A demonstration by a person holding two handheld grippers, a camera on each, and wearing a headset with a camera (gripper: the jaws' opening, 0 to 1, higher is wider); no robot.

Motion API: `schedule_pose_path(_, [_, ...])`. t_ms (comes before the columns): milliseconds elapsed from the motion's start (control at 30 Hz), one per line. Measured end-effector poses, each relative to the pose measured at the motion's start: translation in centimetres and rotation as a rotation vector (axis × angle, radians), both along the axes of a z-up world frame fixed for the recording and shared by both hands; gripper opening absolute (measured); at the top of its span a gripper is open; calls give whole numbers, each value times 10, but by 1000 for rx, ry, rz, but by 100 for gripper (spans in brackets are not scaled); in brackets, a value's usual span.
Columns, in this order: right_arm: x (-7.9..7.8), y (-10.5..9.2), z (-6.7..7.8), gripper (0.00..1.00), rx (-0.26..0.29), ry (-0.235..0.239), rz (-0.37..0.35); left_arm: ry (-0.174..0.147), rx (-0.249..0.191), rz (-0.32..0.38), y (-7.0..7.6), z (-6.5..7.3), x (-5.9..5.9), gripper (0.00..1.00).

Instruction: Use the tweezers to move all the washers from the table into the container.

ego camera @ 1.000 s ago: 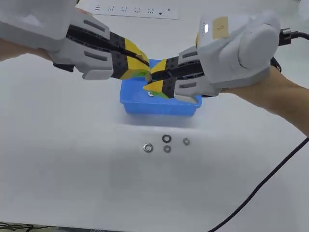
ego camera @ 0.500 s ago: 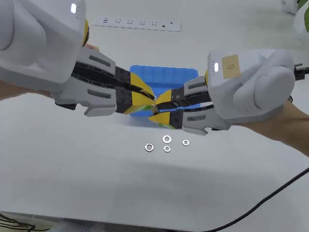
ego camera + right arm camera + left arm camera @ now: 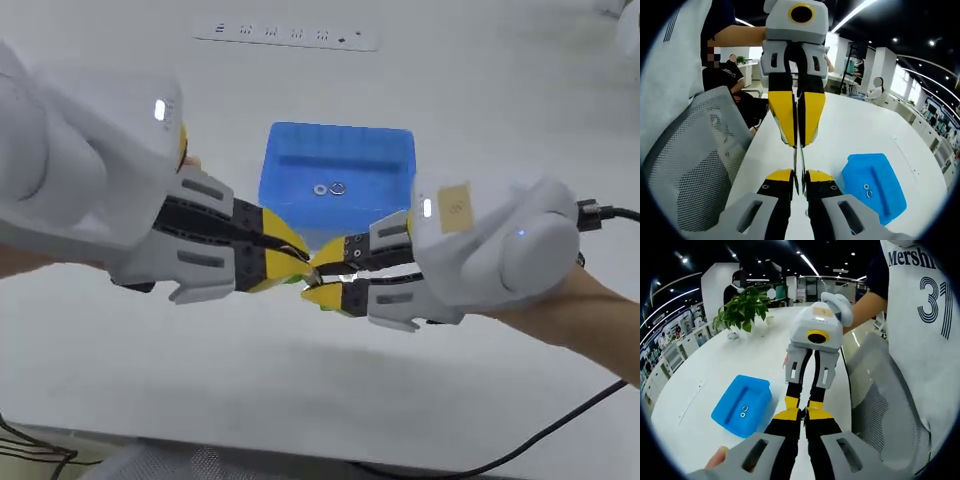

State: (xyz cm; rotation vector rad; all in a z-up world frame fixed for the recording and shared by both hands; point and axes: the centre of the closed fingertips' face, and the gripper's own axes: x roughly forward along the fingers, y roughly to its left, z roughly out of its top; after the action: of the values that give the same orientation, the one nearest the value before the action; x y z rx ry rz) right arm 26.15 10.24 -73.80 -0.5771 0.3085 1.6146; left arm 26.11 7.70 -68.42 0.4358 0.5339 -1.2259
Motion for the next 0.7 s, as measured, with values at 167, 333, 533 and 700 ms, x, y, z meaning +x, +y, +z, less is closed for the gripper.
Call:
schedule_pose_path(167, [-6, 2, -11, 11, -7, 33, 7, 34, 15, -8, 2, -12, -4, 7])
schedule_pose_path(333, [4, 3, -19, 11, 3, 52, -30, 20, 16, 10, 3, -19, 3, 7])
schedule_pose_path(533, [13, 9, -26, 11, 12, 55, -50, 19, 43, 11, 6, -26, 14, 7])
schedule_pose_path(700, [19, 12, -30, 11, 15, 67, -64, 22, 43, 15, 6, -30, 21, 7])
